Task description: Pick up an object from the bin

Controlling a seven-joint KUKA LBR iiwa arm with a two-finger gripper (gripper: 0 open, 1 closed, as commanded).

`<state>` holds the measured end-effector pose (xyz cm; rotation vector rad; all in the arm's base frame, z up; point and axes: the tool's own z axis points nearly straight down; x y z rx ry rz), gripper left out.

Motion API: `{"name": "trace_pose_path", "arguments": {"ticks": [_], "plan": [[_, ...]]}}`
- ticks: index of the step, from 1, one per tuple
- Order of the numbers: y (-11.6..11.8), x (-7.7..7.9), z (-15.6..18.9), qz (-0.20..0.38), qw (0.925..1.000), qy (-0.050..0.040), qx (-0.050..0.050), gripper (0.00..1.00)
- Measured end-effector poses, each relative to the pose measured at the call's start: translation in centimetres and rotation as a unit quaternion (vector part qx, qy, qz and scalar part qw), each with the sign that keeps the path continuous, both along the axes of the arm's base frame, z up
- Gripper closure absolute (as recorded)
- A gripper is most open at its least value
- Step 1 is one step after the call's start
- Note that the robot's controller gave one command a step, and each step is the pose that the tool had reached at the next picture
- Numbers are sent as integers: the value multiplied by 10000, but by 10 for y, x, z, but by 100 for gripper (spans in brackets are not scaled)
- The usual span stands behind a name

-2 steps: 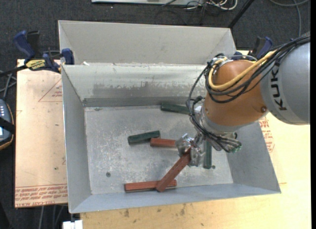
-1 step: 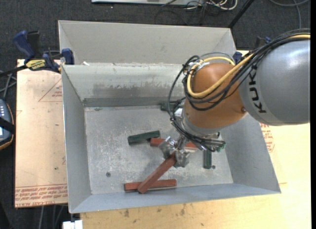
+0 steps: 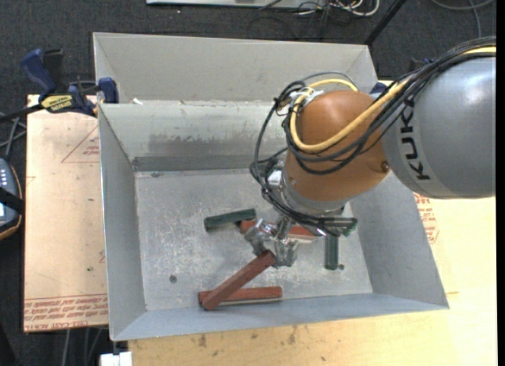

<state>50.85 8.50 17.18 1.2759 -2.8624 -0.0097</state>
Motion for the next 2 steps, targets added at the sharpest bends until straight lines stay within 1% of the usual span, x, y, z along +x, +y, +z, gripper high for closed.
{"name": "trace_pose_path", "arguments": {"ticks": [1, 2], "plan": [[-31, -7, 42, -854, 9963, -64, 6, 100], [-39, -7, 80, -945, 9955, -50, -13, 100]]}}
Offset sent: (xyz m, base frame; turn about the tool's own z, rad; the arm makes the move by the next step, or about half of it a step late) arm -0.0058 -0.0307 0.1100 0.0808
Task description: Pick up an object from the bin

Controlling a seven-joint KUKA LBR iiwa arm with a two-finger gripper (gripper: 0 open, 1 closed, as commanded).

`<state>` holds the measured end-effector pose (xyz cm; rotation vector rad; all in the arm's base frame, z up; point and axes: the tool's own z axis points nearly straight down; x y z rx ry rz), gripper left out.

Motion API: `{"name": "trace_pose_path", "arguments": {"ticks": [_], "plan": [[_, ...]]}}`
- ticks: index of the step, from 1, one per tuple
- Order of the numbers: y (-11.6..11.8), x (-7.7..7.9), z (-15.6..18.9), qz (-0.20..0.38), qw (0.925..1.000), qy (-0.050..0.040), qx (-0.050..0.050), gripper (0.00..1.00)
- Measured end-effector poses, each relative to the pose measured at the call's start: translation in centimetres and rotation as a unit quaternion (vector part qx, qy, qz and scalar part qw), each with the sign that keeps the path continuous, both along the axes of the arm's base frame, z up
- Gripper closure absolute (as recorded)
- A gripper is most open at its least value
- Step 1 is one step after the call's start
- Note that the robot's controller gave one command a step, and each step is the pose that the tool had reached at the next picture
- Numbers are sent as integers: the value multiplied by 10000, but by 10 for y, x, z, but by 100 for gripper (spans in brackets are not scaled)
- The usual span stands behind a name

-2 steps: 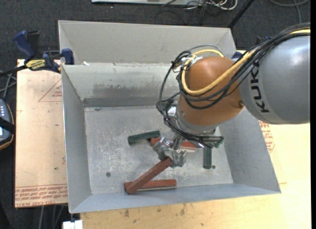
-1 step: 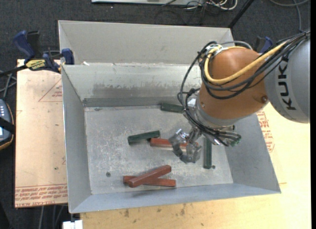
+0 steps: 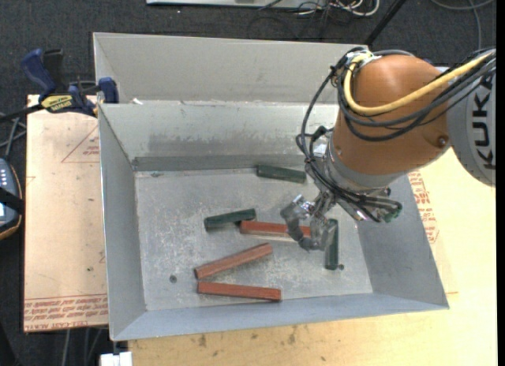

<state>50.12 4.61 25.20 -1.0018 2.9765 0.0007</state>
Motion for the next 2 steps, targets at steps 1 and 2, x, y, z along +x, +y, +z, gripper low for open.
{"name": "trace_pose_path", "arguments": {"ticks": [1, 2], "plan": [[19, -2, -30, 725, 9973, -61, 3, 100], [60, 11, -101, -1037, 9946, 3, 5, 0]]}}
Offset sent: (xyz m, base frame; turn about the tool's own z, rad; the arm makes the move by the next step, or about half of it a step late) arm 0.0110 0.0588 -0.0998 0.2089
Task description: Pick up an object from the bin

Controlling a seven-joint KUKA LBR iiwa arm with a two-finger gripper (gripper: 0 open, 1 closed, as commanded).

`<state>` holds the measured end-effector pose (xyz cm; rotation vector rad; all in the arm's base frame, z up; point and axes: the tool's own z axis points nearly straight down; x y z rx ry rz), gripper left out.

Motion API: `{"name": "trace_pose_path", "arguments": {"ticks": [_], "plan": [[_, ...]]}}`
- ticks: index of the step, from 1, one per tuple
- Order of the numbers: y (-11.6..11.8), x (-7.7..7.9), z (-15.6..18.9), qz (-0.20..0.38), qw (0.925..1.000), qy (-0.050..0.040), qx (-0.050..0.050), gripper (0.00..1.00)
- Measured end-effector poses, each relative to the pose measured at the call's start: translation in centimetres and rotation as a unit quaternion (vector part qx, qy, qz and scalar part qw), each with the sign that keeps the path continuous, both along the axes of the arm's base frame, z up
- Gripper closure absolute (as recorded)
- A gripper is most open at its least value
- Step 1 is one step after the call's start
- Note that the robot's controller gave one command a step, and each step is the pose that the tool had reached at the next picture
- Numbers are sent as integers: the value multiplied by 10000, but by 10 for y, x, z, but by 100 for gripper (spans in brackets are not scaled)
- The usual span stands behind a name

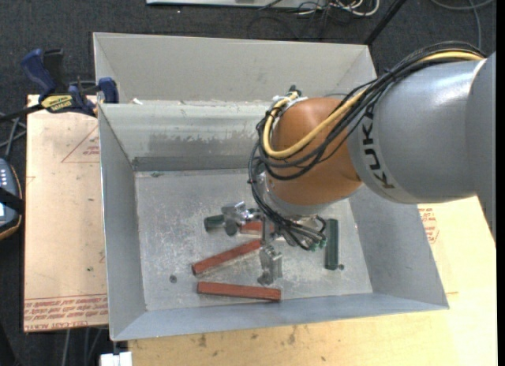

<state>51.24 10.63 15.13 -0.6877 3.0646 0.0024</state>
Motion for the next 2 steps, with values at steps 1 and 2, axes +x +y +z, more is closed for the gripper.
{"name": "trace_pose_path", "arguments": {"ticks": [1, 2], "plan": [[0, 0, 0, 2, 10000, 1, -1, 0], [32, 23, -77, -894, 9960, 8, 0, 100]]}}
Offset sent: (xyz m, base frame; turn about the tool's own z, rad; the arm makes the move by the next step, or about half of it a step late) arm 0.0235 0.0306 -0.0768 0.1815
